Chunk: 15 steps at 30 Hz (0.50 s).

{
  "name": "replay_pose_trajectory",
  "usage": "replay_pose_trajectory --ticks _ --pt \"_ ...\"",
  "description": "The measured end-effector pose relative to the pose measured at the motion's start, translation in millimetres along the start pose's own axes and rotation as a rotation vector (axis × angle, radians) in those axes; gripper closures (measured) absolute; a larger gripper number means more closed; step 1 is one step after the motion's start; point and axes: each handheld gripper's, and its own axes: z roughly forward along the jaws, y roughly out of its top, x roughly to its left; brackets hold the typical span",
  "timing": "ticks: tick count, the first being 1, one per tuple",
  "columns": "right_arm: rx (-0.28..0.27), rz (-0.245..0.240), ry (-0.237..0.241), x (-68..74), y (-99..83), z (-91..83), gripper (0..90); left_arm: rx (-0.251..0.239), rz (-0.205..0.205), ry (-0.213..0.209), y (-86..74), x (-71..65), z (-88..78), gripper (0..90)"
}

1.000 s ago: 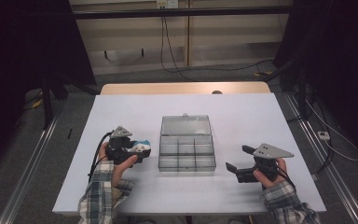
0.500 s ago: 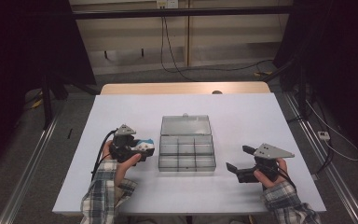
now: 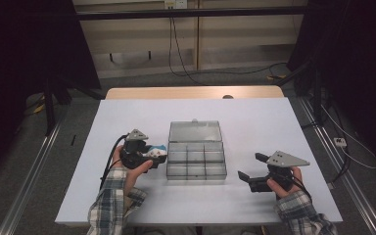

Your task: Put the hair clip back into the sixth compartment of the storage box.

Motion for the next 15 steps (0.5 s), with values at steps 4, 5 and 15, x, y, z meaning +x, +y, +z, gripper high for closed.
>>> replay_pose_trajectory --ticks 4,5,15 --pt "-0.001 0.0 0.001 0.2 0.0 -0.3 6.7 0.008 0.005 -0.003 1.3 -0.2 2.6 32.3" --pt "0.0 0.001 0.0 0.1 0.0 -0.5 6.7 0.01 0.009 -0.002 1.7 0.0 3.0 32.3" --pt "0.0 0.003 0.0 0.0 -0.1 -1.0 6.7 0.017 0.032 -0.013 8.1 -7.6 9.0 32.3"
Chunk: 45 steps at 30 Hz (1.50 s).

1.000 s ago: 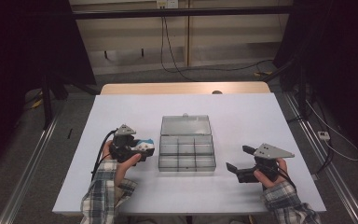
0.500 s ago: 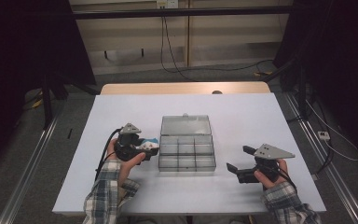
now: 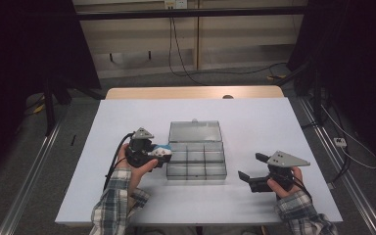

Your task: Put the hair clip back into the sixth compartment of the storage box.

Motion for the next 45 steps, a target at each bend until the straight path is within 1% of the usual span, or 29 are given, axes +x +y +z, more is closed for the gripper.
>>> replay_pose_trajectory --ticks 2,3,6,8,9,14,16,17,19,20,26,27,28,30,32,33,34,35,36,39,40,41,42,43,44,45 --pt "0.0 -0.001 0.0 0.0 0.0 -0.1 6.7 -0.002 -0.003 -0.004 1.0 -1.7 0.8 32.3" --pt "0.0 -0.001 0.0 0.0 -0.1 -0.1 6.7 0.005 0.001 -0.006 1.8 -1.9 0.4 32.3" --pt "0.0 0.0 0.0 0.0 -0.1 -0.2 6.7 -0.001 0.004 -0.008 2.9 -2.8 1.1 32.3" --pt "-0.001 0.0 0.001 -0.2 0.0 -0.3 6.7 0.003 0.001 0.0 3.3 -3.9 2.0 32.3" --pt "-0.001 0.0 0.0 -0.3 0.0 -0.3 6.7 0.003 0.003 -0.013 3.5 -3.8 2.6 32.3" --pt "-0.001 0.003 0.004 0.1 -0.1 0.1 6.8 0.013 0.015 -0.021 5.1 -5.9 4.6 32.4" --pt "-0.001 0.003 0.004 0.1 -0.1 0.2 6.8 0.011 0.025 -0.018 5.7 -6.8 5.9 32.4" --pt "-0.001 0.003 0.004 0.1 -0.1 0.2 6.7 0.012 0.02 -0.009 6.0 -8.3 6.4 32.3" --pt "-0.001 0.003 0.004 0.0 -0.1 0.2 6.7 0.011 0.023 -0.023 7.0 -8.7 7.8 32.4" --pt "-0.001 0.002 0.004 0.0 -0.2 0.3 6.7 0.018 0.029 -0.025 7.8 -8.7 7.8 32.3" --pt "0.0 0.001 0.006 0.1 -0.2 0.2 6.8 0.015 0.033 -0.031 10.6 -12.4 12.4 32.4" --pt "0.0 0.001 0.005 0.1 -0.2 0.2 6.8 0.017 0.04 -0.017 11.1 -13.2 12.9 32.4" --pt "0.0 0.001 0.006 0.1 -0.3 0.3 6.8 0.02 0.036 -0.034 11.3 -13.3 13.7 32.3" --pt "0.001 0.0 0.007 0.1 -0.4 0.4 6.9 0.02 0.038 -0.036 11.9 -14.3 15.3 32.4" --pt "0.002 0.0 0.007 0.1 -0.4 0.5 6.9 0.021 0.048 -0.036 12.7 -15.2 16.7 32.3" --pt "0.001 0.0 0.007 0.1 -0.4 0.6 6.9 0.02 0.043 -0.027 12.9 -16.6 17.5 32.4" --pt "0.002 0.0 0.007 0.1 -0.4 0.6 6.9 0.023 0.043 -0.042 13.3 -16.6 18.1 32.4" --pt "0.002 -0.001 0.008 0.1 -0.4 0.6 6.9 0.023 0.049 -0.042 13.7 -16.8 18.7 32.3" --pt "0.002 -0.001 0.008 0.2 -0.4 0.6 6.9 0.024 0.044 -0.04 14.0 -17.7 19.4 32.4" --pt "0.003 -0.001 0.008 0.4 -0.4 0.6 7.0 0.025 0.049 -0.043 14.8 -18.7 21.6 32.3" --pt "0.003 -0.001 0.008 0.3 -0.4 0.7 7.0 0.024 0.047 -0.032 15.2 -19.8 22.2 32.3" --pt "0.003 -0.001 0.008 0.3 -0.5 0.7 7.0 0.022 0.046 -0.045 15.6 -19.7 22.7 32.4" --pt "0.003 -0.001 0.008 0.2 -0.5 0.6 7.0 0.022 0.054 -0.044 16.2 -19.8 22.8 32.4" --pt "0.003 -0.001 0.008 0.1 -0.5 0.6 7.0 0.024 0.054 -0.032 16.8 -21.0 22.9 32.4" --pt "0.002 0.0 0.008 0.1 -0.5 0.5 7.0 0.021 0.052 -0.046 17.2 -21.0 23.4 32.4" --pt "0.002 0.0 0.008 0.1 -0.5 0.5 7.0 0.021 0.055 -0.048 17.5 -21.4 23.8 32.4"
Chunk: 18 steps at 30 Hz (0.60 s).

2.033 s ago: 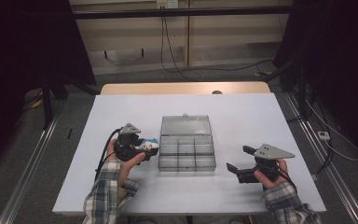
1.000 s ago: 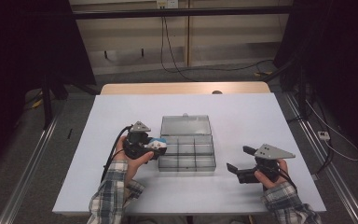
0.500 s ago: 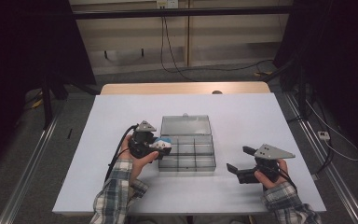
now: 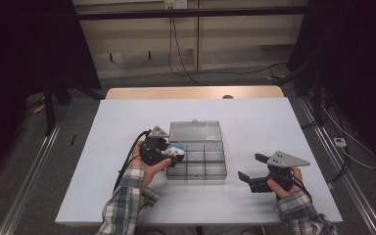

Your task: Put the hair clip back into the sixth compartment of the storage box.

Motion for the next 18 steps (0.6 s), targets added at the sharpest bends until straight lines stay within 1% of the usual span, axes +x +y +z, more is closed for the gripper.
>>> replay_pose_trajectory --ticks 1,4,7,8,9,10,11,12,13,14,15,18 --pt "0.001 0.001 0.0 0.0 0.0 -0.1 7.0 0.004 0.008 0.002 0.6 0.0 -0.1 32.4" --pt "0.001 -0.001 0.001 0.1 -0.1 0.0 7.0 -0.004 0.0 -0.001 1.6 -1.5 1.2 32.4" --pt "0.002 -0.001 0.001 0.2 -0.1 0.1 7.0 -0.006 0.011 0.002 3.0 -1.7 1.8 32.4" --pt "0.002 -0.001 0.0 0.1 -0.1 0.1 7.0 -0.003 0.007 0.0 3.2 -2.0 2.4 32.4" --pt "0.001 0.0 -0.001 0.1 -0.1 0.1 7.0 -0.005 0.004 0.013 3.4 -3.1 3.1 32.4" --pt "0.001 0.0 -0.001 0.0 -0.1 0.0 7.0 -0.005 0.003 0.015 3.5 -3.5 3.7 32.4" --pt "0.001 0.001 -0.001 0.1 0.0 -0.1 7.0 -0.005 0.005 0.001 3.7 -3.0 4.3 32.4" --pt "0.001 0.001 -0.001 0.1 0.0 -0.1 7.0 -0.001 0.01 0.0 3.9 -3.0 4.7 32.5" --pt "0.001 0.0 -0.001 0.1 -0.1 -0.1 7.0 -0.004 0.007 0.003 4.1 -3.5 5.2 32.5" --pt "0.001 0.001 -0.001 0.1 -0.1 -0.1 7.0 -0.003 0.008 0.014 4.4 -4.3 5.5 32.6" --pt "0.001 0.001 -0.001 0.2 -0.1 -0.1 7.0 -0.003 0.01 0.003 4.7 -4.0 5.7 32.6" --pt "0.001 0.001 -0.001 0.3 0.0 -0.2 7.0 -0.01 0.005 0.0 5.5 -5.3 6.9 32.7"
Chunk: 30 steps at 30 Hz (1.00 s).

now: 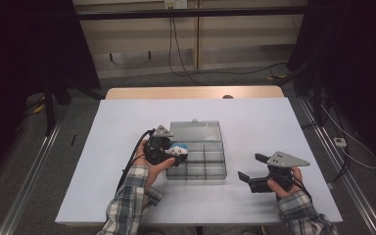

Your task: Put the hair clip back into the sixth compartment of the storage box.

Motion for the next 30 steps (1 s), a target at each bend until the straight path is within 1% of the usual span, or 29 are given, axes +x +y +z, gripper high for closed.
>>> replay_pose_trajectory --ticks 4,11,12,13,23,24,25,26,30 --pt "-0.001 0.0 0.0 -0.1 0.0 -0.1 7.0 0.005 0.011 -0.002 1.4 -1.0 0.9 32.7" --pt "0.0 0.0 0.0 0.0 0.0 0.0 7.0 0.002 0.012 -0.009 3.4 -4.9 4.7 32.8" --pt "0.001 0.0 0.001 0.0 0.0 -0.1 7.0 0.006 0.017 0.003 3.9 -5.7 5.1 32.8" --pt "0.0 -0.001 0.0 0.0 0.0 -0.1 7.0 0.004 0.017 -0.011 4.1 -5.5 5.8 32.8" --pt "0.0 0.0 0.0 -0.2 -0.1 -0.2 7.0 0.009 0.026 -0.02 6.7 -9.7 10.3 32.9" --pt "-0.001 0.001 0.0 -0.3 -0.1 -0.2 7.0 0.01 0.025 -0.006 6.9 -11.0 10.7 32.9" --pt "-0.001 0.002 0.0 -0.3 -0.1 -0.3 7.0 0.009 0.025 -0.021 7.0 -10.8 11.2 32.9" --pt "-0.001 0.002 0.0 -0.3 -0.1 -0.3 7.0 0.008 0.023 -0.025 7.0 -11.3 11.8 32.9" --pt "-0.001 0.001 0.001 -0.1 -0.1 -0.3 7.0 0.016 0.031 -0.028 7.5 -12.4 13.0 32.9"
